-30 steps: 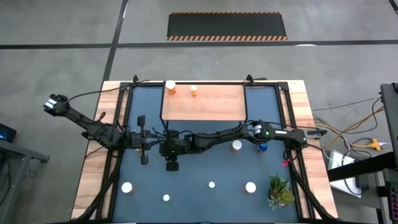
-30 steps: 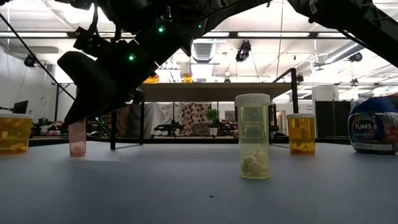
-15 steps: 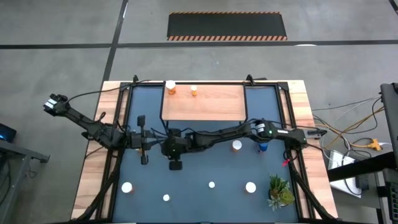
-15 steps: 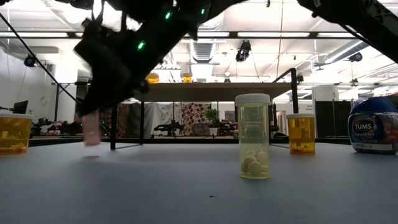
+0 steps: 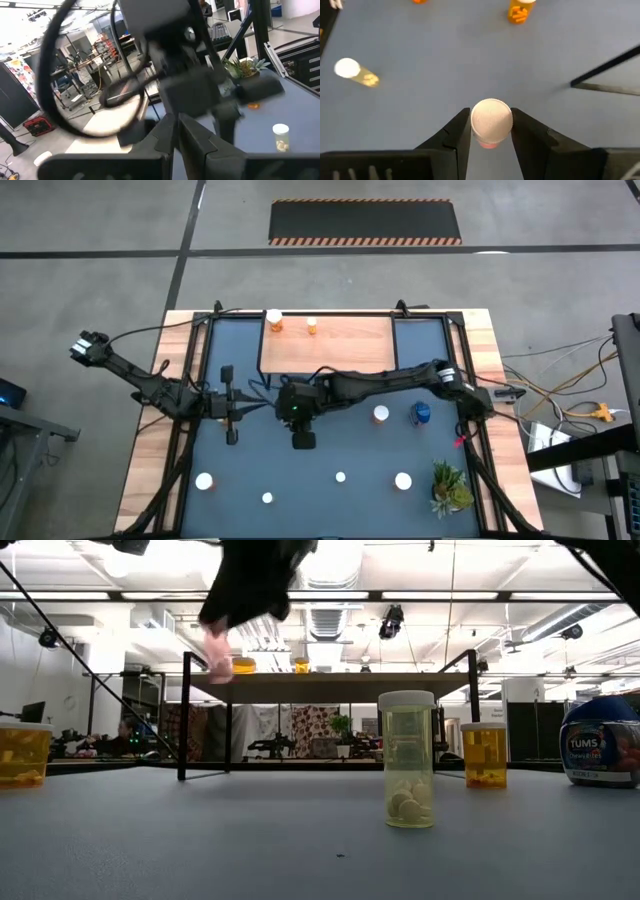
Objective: Pick and place medicine bottles onto shelf by color
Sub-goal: Put the small pill bottle on the shelf
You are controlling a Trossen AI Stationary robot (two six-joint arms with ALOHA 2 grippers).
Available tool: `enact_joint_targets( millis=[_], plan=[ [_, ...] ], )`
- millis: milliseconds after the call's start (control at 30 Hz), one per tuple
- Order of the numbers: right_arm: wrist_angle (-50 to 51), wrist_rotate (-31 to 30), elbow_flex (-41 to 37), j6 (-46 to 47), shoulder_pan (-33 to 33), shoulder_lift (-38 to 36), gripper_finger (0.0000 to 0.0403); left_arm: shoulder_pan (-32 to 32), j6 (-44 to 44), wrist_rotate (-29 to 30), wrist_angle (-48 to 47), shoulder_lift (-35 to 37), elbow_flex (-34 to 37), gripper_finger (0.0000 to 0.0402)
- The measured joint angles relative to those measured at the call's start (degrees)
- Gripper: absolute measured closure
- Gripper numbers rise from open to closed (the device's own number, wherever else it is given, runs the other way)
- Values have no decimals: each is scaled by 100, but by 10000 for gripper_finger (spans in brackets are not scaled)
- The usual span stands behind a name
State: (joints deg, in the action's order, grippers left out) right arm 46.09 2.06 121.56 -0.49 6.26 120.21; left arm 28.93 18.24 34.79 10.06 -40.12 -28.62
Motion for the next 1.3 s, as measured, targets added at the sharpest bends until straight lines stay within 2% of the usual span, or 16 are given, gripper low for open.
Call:
enact_joint_targets(
  millis=[333,467,600,700,867,1067,1300],
  plan=[
    [527,-118,0,49,-274,-966,284,0,-4,-2,-2,0,0,393],
    [621,-458,0,51,-612,-1199,289,0,-4,-2,-2,0,0,393],
    [602,-509,-5,114,-1057,-1225,287,0,-4,-2,-2,0,0,393],
    [413,-415,-202,143,-1392,-1220,281,0,-4,-4,-2,0,0,393],
    [-60,220,-694,362,-1907,-1220,284,0,-4,-6,-4,-13,0,393],
    [-691,255,-1342,584,-2301,-1220,287,2,-128,-9,-6,-13,0,393],
    [-928,178,-1587,665,-2462,-1305,283,2,-136,-7,-7,-24,0,393]
  ],
)
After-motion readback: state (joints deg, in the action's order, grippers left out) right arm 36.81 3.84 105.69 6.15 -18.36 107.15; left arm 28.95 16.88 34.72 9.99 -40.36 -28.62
